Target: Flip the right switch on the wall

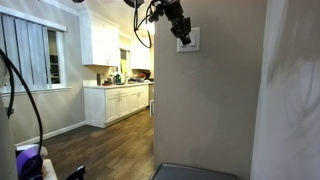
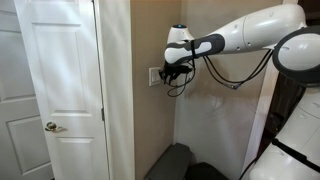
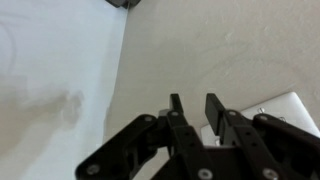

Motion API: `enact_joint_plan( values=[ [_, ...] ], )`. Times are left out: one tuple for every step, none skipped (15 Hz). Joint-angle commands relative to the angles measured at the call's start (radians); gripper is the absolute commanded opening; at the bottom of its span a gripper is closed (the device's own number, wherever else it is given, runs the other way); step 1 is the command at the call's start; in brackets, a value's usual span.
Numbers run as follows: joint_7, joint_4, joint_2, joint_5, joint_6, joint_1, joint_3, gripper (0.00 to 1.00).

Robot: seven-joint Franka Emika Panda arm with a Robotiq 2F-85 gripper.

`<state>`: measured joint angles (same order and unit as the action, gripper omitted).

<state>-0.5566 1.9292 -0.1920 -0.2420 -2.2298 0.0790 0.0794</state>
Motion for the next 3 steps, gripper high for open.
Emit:
enact_joint_plan(
  values=[
    [0.000, -0.003, 0.001, -0.001, 0.003, -0.008, -0.006, 0.33],
    [0.000, -0.003, 0.001, 0.000, 0.003, -0.008, -0.006, 0.33],
    [0.000, -0.003, 0.001, 0.000, 0.004, -0.009, -0.006, 0.33]
  ],
)
